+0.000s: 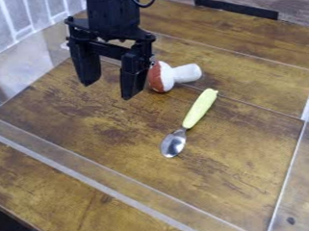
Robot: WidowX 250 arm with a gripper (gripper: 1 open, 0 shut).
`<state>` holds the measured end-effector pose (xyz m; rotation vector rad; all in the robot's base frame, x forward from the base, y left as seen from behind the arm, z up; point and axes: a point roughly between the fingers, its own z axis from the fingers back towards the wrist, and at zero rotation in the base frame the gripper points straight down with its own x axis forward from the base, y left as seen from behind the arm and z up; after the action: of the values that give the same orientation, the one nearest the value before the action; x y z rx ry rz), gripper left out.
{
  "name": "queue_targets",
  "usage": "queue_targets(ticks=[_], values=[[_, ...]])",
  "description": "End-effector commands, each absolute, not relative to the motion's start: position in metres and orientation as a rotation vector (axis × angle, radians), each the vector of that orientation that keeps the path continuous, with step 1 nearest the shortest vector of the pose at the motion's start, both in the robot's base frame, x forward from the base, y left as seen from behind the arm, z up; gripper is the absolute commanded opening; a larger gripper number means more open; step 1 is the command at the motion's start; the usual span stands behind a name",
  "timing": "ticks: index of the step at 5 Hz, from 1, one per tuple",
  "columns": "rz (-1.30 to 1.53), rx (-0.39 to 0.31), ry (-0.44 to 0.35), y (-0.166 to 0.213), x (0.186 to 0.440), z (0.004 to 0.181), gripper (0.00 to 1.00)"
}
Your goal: Move the green spoon to the left
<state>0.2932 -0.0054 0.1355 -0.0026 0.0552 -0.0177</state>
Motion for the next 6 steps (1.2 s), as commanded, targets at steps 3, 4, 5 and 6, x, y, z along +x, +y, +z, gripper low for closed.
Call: queue_targets(ticks=[3,4,5,6], values=[[0.005,-0.015,0.030,-0.046,0.328,0.098,1.00],[-0.011,-0.021,0.000,-0.054,0.346,0.078,1.00],[-0.032,-0.029,-0.023,-0.065,0.361,0.072,1.00],[-0.052,-0.044,-0.035,-0.072,0.372,0.066,1.00]])
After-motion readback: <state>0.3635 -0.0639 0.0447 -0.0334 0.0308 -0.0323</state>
